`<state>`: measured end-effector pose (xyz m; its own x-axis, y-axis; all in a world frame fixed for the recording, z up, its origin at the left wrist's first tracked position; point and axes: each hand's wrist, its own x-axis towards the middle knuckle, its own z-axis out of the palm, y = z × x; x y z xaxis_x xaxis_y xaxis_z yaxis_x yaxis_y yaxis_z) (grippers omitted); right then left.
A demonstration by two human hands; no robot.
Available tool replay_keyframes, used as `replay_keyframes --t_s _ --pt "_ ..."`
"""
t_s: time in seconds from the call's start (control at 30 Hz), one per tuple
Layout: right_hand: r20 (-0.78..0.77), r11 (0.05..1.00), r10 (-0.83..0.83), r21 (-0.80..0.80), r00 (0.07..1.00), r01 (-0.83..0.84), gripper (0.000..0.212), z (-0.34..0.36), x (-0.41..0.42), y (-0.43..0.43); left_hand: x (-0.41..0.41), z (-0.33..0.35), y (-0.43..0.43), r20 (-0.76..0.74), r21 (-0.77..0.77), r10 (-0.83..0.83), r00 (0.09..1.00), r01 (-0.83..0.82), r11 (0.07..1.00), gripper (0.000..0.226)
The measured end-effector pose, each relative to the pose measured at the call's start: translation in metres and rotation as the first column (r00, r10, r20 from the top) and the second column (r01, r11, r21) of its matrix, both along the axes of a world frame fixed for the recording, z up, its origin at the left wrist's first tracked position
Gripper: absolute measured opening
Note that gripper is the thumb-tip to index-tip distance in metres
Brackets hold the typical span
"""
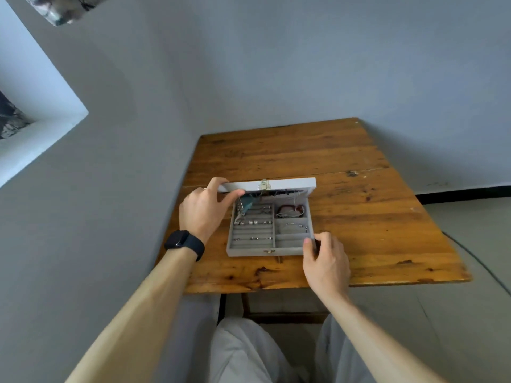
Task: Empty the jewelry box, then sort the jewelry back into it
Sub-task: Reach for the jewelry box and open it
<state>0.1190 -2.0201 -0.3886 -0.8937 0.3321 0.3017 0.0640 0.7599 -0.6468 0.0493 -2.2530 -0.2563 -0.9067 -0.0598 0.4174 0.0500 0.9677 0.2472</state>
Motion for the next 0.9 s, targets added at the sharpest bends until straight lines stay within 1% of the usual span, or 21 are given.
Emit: replay_keyframes --t_s 0.03,0.07,0.1,0.17,0.27,0.33,0.4,0.5,0.57,0.63,0.7,0.8,0.9 --pt "0.016 1.0 0.005 -0.005 1.0 -0.005 0.013 0.001 -0.002 0.001 -0.006 0.004 0.001 0.004 0.009 0.001 1.0 -0.001 1.0 0.061" --pt "0.055 1.0 0.013 -0.013 0.998 -0.012 0.017 0.002 -0.004 0.003 -0.013 0.007 0.002 0.007 0.016 -0.002 1.0 0.001 1.0 0.06" --pt "0.103 1.0 0.023 -0.006 0.994 -0.023 0.026 0.004 -0.007 0.005 -0.019 0.01 0.002 0.002 0.018 -0.009 1.0 0.009 1.0 0.057" --pt "0.156 0.995 0.058 0.067 0.986 -0.07 0.043 0.008 -0.013 0.011 -0.031 0.012 0.001 -0.019 0.022 -0.039 0.999 0.039 0.999 0.051" --pt "0.143 0.971 0.127 0.182 0.982 -0.152 0.051 0.007 -0.016 0.025 -0.047 0.012 0.003 -0.043 0.094 -0.075 0.996 0.079 0.992 0.042" --pt "0.133 0.954 0.142 0.245 0.981 -0.171 0.057 0.003 -0.017 0.037 -0.057 0.011 0.007 -0.044 0.195 -0.068 0.997 0.075 0.978 0.04" --pt "0.142 0.941 0.15 0.283 0.978 -0.186 0.059 0.001 -0.019 0.046 -0.067 0.008 0.013 -0.025 0.286 -0.048 0.999 0.053 0.957 0.041" --pt "0.16 0.937 0.16 0.286 0.974 -0.2 0.06 -0.002 -0.02 0.049 -0.078 0.004 0.023 0.017 0.41 -0.004 1.0 -0.003 0.912 0.045" --pt "0.178 0.934 0.164 0.287 0.97 -0.211 0.061 -0.004 -0.018 0.046 -0.085 0.001 0.03 0.052 0.531 0.022 0.998 -0.047 0.846 0.047" --pt "0.196 0.932 0.174 0.284 0.965 -0.225 0.063 -0.005 -0.018 0.046 -0.093 -0.002 0.038 0.083 0.617 0.048 0.995 -0.089 0.782 0.047" --pt "0.209 0.932 0.18 0.276 0.961 -0.235 0.062 -0.007 -0.018 0.047 -0.097 -0.005 0.045 0.09 0.647 0.069 0.994 -0.111 0.755 0.046" --pt "0.215 0.937 0.18 0.26 0.96 -0.234 0.059 -0.007 -0.018 0.047 -0.1 -0.009 0.051 0.088 0.659 0.084 0.993 -0.121 0.742 0.047" --pt "0.22 0.943 0.17 0.246 0.961 -0.224 0.059 -0.007 -0.02 0.048 -0.1 -0.014 0.05 0.098 0.672 0.035 0.995 -0.092 0.735 0.048"
